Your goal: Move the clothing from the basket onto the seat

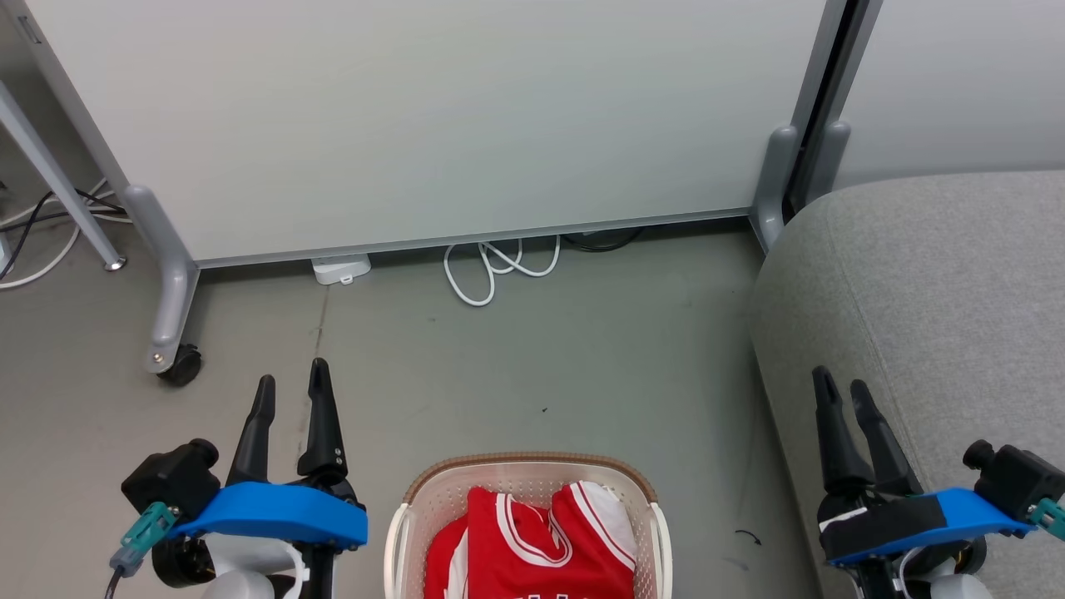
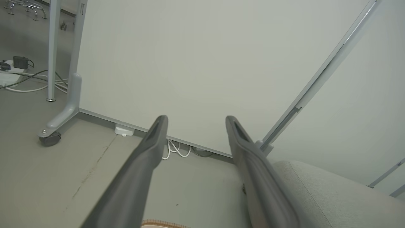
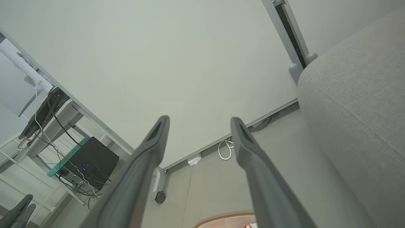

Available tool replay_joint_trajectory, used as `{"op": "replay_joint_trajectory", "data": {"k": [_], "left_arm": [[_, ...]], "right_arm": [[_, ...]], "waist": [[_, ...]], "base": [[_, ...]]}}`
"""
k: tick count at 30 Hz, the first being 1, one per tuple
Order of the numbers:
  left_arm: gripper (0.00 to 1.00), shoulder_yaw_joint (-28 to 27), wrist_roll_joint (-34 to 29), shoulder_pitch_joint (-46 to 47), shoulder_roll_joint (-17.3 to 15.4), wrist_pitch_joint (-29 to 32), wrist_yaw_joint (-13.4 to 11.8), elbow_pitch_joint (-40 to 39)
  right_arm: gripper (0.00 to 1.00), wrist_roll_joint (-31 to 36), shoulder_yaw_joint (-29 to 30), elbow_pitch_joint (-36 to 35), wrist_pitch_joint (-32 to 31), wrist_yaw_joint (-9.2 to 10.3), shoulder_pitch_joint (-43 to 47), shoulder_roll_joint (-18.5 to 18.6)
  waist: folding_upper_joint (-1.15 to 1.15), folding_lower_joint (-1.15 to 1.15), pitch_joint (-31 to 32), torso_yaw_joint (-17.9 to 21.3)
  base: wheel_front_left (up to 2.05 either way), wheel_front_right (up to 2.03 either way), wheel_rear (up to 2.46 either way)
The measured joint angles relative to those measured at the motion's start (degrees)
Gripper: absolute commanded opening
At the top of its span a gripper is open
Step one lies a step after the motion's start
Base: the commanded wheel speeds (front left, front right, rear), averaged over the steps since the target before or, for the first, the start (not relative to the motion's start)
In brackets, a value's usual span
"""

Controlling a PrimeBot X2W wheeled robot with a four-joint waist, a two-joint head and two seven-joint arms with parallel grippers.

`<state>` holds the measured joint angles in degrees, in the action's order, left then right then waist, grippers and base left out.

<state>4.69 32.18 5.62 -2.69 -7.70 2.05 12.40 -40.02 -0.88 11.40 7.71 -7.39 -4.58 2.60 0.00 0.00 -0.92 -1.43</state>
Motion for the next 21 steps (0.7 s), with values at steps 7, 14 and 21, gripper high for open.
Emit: {"op": "replay_joint_trajectory", "data": {"k": [7,14,21], "left_arm": [[1.00,1.02,-4.48,0.15,-0.08,-1.02,-0.36,0.05],[1.00,1.87,-8.72,0.35,-0.09,-2.01,-0.63,0.04],[1.00,2.66,-12.69,0.43,-0.10,-3.01,-1.23,0.12]], "right_arm": [[1.00,4.35,-0.54,0.21,0.98,0.00,-0.13,0.01],[1.00,8.69,-1.03,0.55,1.98,-0.01,-0.49,0.03],[1.00,12.58,-1.49,0.59,2.99,-0.01,-0.51,0.03]], "waist": [[0.00,0.00,-0.01,-0.15],[0.00,0.00,-0.05,-0.30],[0.00,0.00,-0.14,-0.55]], "base": [[0.00,0.00,0.00],[0.00,0.00,0.00],[0.00,0.00,0.00]]}}
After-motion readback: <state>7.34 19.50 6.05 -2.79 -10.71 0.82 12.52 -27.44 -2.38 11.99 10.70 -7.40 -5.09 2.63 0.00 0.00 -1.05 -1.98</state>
